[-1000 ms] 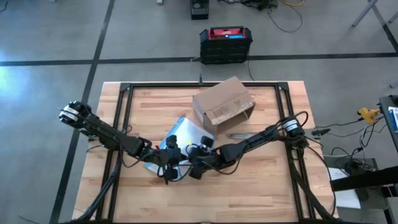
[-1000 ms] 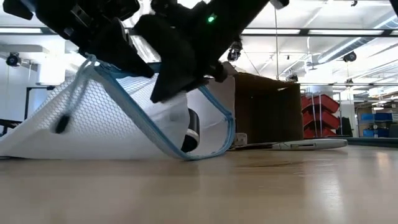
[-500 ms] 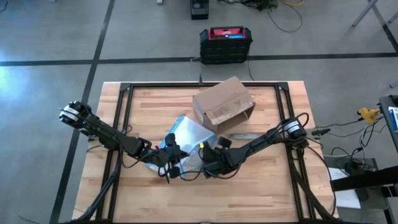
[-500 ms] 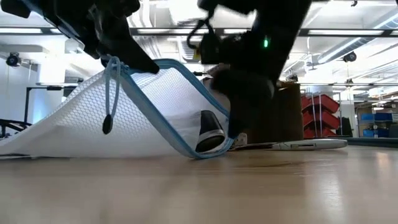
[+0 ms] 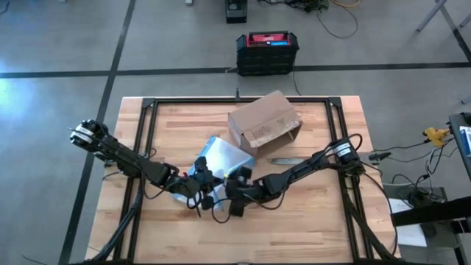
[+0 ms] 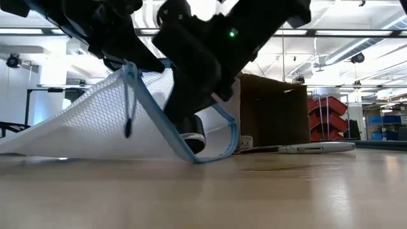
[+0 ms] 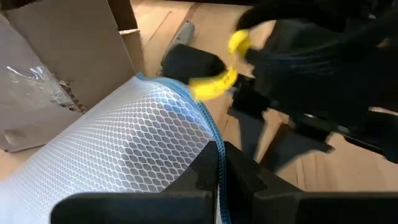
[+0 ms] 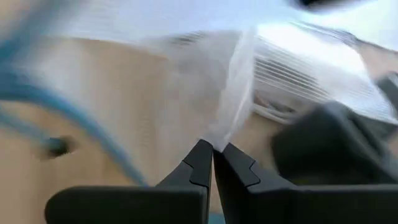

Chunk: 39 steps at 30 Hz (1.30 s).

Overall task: Unpack boxes
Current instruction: Put the transparent earphone pouch bag into the zip bag

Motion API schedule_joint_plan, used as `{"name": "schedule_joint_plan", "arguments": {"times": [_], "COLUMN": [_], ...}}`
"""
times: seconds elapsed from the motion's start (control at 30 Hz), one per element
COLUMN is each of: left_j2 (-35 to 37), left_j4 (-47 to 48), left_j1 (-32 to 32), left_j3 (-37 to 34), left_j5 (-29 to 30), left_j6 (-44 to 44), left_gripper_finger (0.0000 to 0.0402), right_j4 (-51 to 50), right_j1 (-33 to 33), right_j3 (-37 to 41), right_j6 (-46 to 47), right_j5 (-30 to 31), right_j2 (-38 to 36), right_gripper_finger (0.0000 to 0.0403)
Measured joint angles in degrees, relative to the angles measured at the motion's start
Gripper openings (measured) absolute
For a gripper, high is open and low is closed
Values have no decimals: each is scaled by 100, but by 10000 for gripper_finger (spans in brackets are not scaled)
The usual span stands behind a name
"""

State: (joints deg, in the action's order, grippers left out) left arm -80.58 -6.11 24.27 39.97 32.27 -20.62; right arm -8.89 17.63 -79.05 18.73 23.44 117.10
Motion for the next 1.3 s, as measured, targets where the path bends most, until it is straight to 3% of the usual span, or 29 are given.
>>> {"name": "schedule_joint_plan", "arguments": {"times": [0.3, 0.5, 0.6, 0.67, 0.83, 0.93, 1.2, 1.3], "left_j2": [0, 0, 0, 0, 0, 0, 0, 0], "left_j4": [-8, -4, -12, -20, -15, -15, 116, 206], "left_j1": [0, 0, -2, 0, -2, 2, 0, 0], "left_j3": [-2, -2, -2, -2, -4, -4, -4, -4], "left_j5": [24, 24, 24, 24, 24, 22, 22, 20], "left_j6": [42, 44, 44, 44, 53, 57, 59, 57], "left_gripper_finger": [0, 0, 0, 0, 0, 0, 0, 0], "right_j4": [-1833, -2611, -2455, -1923, 224, 545, -1159, -2016], "right_j1": [92, 118, 34, -129, -366, -409, -57, 213], "right_j3": [0, 0, 2, 7, 14, 11, 4, 106], "right_j6": [592, 1149, 1140, 1015, 219, 91, 481, 933], "right_j5": [95, 763, 1100, 1015, -356, -734, -628, -95], "right_j2": [-340, -495, -452, -363, -137, -105, -610, -867], "right_gripper_finger": [0, 0, 0, 0, 0, 0, 0, 0]}}
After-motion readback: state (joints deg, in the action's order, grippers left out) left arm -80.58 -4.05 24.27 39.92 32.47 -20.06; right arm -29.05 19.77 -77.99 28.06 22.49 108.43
